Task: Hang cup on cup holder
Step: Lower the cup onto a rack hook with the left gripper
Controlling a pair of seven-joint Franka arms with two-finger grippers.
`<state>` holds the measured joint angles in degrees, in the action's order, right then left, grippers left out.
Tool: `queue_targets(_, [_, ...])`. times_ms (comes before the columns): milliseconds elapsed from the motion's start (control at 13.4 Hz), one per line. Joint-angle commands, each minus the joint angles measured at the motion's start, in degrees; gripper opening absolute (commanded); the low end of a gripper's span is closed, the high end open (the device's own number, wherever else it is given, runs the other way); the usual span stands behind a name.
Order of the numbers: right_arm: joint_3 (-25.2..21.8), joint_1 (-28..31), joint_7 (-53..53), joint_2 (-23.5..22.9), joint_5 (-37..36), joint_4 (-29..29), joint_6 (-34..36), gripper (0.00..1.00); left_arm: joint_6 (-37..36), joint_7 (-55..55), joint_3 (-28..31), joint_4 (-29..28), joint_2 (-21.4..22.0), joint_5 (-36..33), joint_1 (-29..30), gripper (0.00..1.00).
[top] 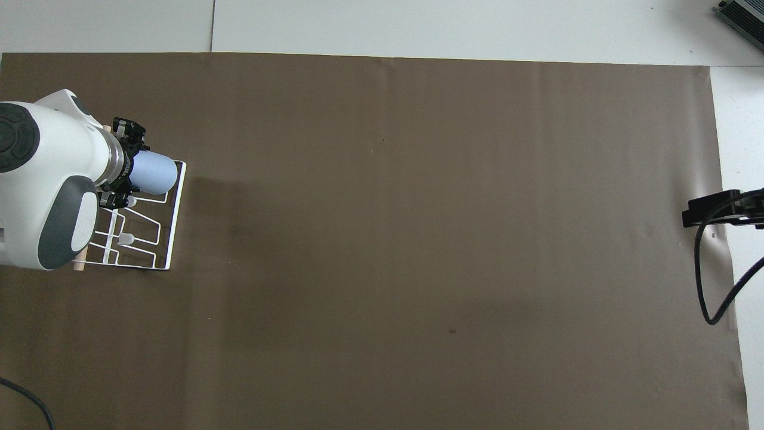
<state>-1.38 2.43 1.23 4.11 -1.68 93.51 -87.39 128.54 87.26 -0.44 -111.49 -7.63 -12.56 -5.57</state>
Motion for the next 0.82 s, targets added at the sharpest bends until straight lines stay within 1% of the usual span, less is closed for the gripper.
queue_targets(0, [0.1, 0.0, -2.0, 1.0, -0.1, 1.1, -0.6, 1.0, 0.5, -0.6, -0.3, -2.5, 2.3, -1.4, 0.7, 0.63])
queue_targets(75, [0.1, 0.0, -2.0, 0.9, -0.3, 1.1, -0.3, 1.0, 0.2, -0.9, -0.4, -2.3, 2.3, -1.4, 0.7, 0.78])
queue_targets(149, [0.1, 0.1, -1.9, 0.0, -0.3, 0.0, 0.3, 1.0, -0.1, -0.9, -0.4, -2.1, 2.3, -1.4, 0.7, 1.0])
queue_targets(298, [0.1, 0.2, -1.9, -2.6, -0.3, -4.9, 4.0, 1.0, -0.7, -1.0, -0.4, -1.8, 2.2, -1.4, 0.5, 1.0])
queue_targets(447, [0.1, 0.1, -1.9, -2.7, -0.3, -4.4, 3.5, 1.0, -1.3, -1.0, -0.3, -1.1, 1.9, -1.4, 0.6, 1.0])
queue_targets(596, [0.2, -0.1, -2.2, -2.0, -0.2, -2.7, 2.6, 1.0, -3.5, -1.1, -0.3, 0.9, 1.5, -1.4, 0.5, 1.0])
queue_targets(745, [0.2, -0.1, -1.4, -1.9, 0.2, -2.6, 2.6, 1.0, -5.8, -1.2, -0.3, 2.4, 1.6, -1.4, 0.2, 1.0])
